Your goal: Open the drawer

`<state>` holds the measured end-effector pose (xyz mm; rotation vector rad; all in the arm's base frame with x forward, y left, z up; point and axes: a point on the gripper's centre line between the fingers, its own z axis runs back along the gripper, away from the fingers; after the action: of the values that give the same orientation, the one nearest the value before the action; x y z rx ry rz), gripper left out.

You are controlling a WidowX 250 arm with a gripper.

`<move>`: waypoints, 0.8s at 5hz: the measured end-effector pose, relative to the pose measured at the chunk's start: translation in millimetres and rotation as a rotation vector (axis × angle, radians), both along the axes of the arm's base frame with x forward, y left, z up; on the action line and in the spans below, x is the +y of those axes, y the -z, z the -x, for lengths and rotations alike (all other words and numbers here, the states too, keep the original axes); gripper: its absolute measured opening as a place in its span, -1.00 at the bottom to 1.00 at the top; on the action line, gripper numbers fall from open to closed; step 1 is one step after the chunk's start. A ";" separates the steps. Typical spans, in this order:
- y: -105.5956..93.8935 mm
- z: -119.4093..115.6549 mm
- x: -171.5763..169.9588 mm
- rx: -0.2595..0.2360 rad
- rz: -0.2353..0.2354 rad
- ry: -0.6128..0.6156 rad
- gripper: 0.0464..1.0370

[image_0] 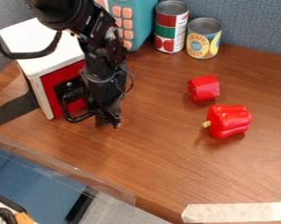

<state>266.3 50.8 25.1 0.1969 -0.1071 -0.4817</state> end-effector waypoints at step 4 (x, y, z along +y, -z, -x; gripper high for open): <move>-1.7 29.6 -54.1 0.083 0.100 0.035 -0.83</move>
<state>236.7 -3.3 26.7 0.0770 -0.0530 -0.5179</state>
